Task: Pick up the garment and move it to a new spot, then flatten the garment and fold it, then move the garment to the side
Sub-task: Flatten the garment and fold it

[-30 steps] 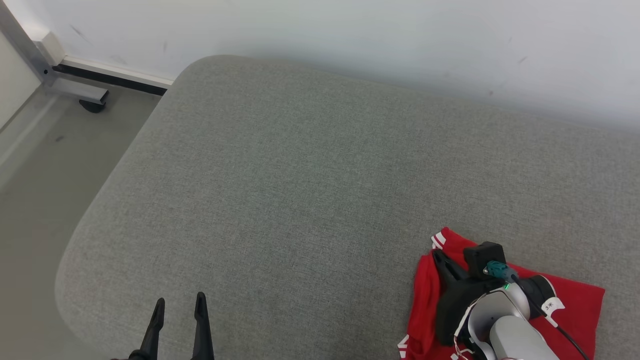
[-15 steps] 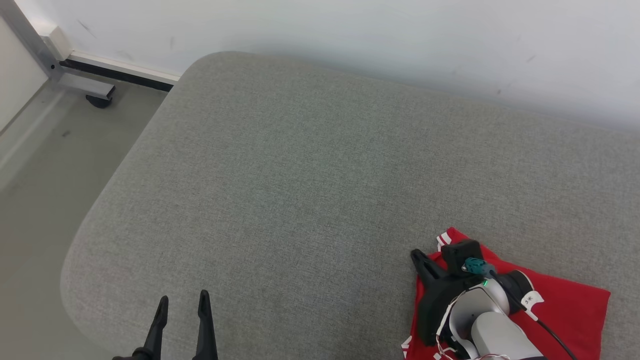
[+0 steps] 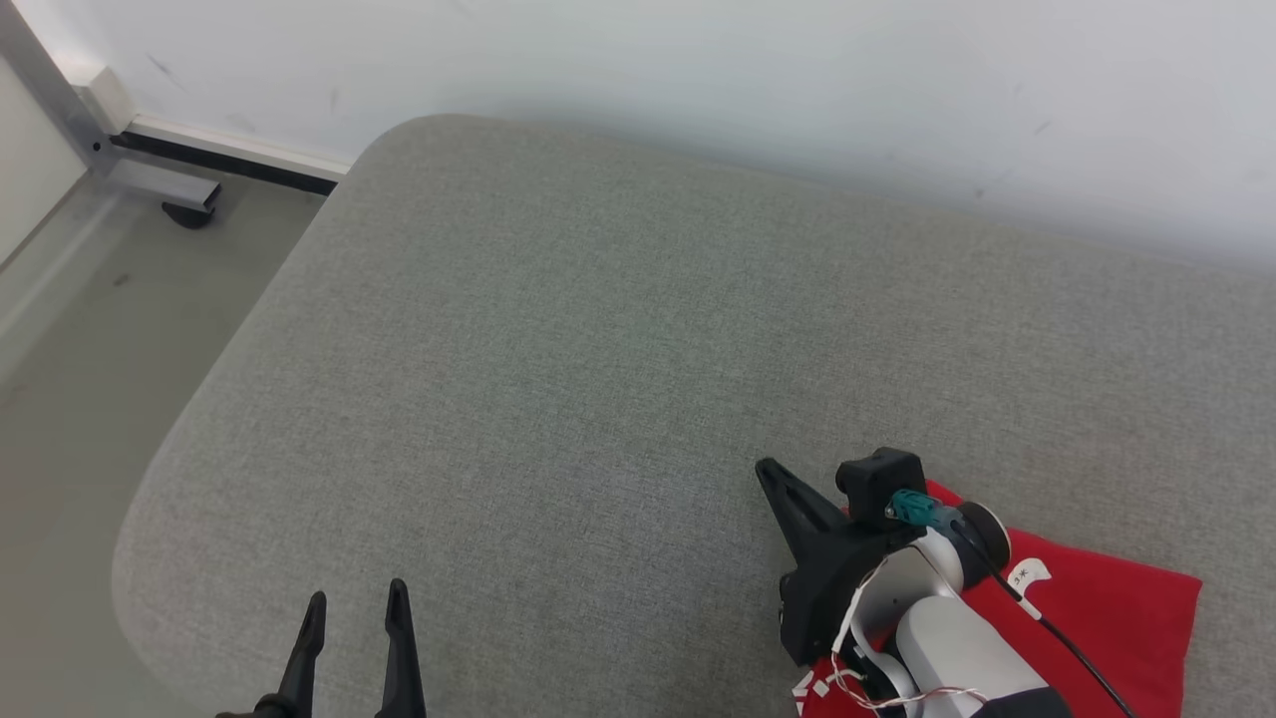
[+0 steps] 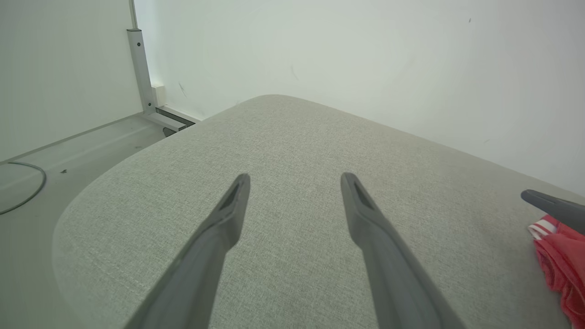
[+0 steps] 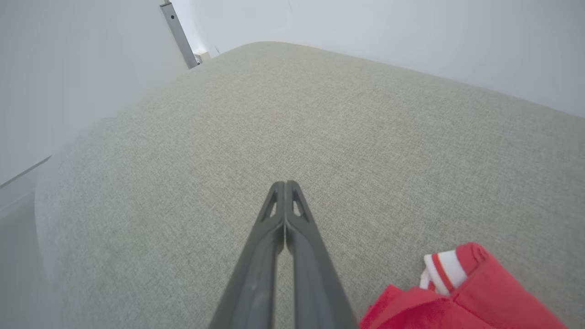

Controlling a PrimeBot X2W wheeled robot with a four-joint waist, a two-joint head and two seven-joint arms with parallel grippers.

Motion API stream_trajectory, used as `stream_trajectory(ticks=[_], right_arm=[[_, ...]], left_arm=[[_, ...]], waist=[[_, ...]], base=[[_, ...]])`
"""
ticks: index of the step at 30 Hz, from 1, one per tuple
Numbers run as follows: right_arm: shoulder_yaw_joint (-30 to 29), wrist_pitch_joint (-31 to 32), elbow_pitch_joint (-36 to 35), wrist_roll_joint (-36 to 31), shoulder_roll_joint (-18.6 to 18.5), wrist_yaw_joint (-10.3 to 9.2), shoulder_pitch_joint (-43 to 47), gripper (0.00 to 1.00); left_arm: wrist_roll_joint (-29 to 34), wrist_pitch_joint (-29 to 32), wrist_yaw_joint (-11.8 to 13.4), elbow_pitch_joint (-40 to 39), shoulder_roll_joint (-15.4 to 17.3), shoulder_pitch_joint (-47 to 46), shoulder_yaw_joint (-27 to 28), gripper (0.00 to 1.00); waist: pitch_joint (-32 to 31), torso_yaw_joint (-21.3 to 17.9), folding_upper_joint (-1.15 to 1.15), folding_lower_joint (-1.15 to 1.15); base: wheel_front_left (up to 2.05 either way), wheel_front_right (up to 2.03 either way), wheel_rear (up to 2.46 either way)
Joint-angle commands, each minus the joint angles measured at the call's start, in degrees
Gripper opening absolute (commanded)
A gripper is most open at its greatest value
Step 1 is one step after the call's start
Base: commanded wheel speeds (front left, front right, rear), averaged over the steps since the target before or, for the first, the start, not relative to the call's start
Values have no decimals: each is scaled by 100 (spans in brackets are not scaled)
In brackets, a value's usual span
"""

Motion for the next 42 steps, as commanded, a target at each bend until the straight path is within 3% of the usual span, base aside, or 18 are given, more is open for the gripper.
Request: stream_trajectory(ticks=[1,6,7,8,9,21,25,31,42], right_arm=[[24,-35,-61,20,4,-1,-46,0],[-163,-201,-577,201,-1,-1,13,0],[-257,-262,-713,189,-23,-1,65,13],[-362,-309,-851,152,-45,-1,147,82],[-498,-371,-1001,117,-61,-1,237,100],[-2289,-831,-3179,-751,-119,-1,2100,100],[-2590,-855,-3668,-908,-79,-1,2631,100],[-2732,-1020,-3857,-956,-75,-1,3029,100],[-2741,-1457,-3462,-917,-166,-1,3350,100]], left_arm=[[-26,-13,9,8,-7,36,17,100],[9,-13,-9,-5,-7,93,75,100],[20,-13,-7,-12,-7,104,94,100],[30,-13,-5,-24,-6,122,113,100],[39,-14,-8,-37,-6,142,132,100],[177,-13,-86,-140,-7,327,386,100],[172,-13,-64,-188,-7,412,496,100],[195,-13,-37,-293,-6,393,587,100],[341,-13,10,-519,-6,396,686,100]], waist=[[-38,-34,0,0],[-145,-144,0,0],[-174,-174,0,0],[-201,-206,0,0],[-231,-240,0,0],[-661,-878,0,0],[-763,-1247,0,0],[-803,-1694,0,0],[-875,-2322,0,0]], base=[[0,0,0],[0,0,0],[0,0,0],[0,0,0],[0,0,0],[0,0,0],[0,0,0],[0,0,0],[0,0,0]])
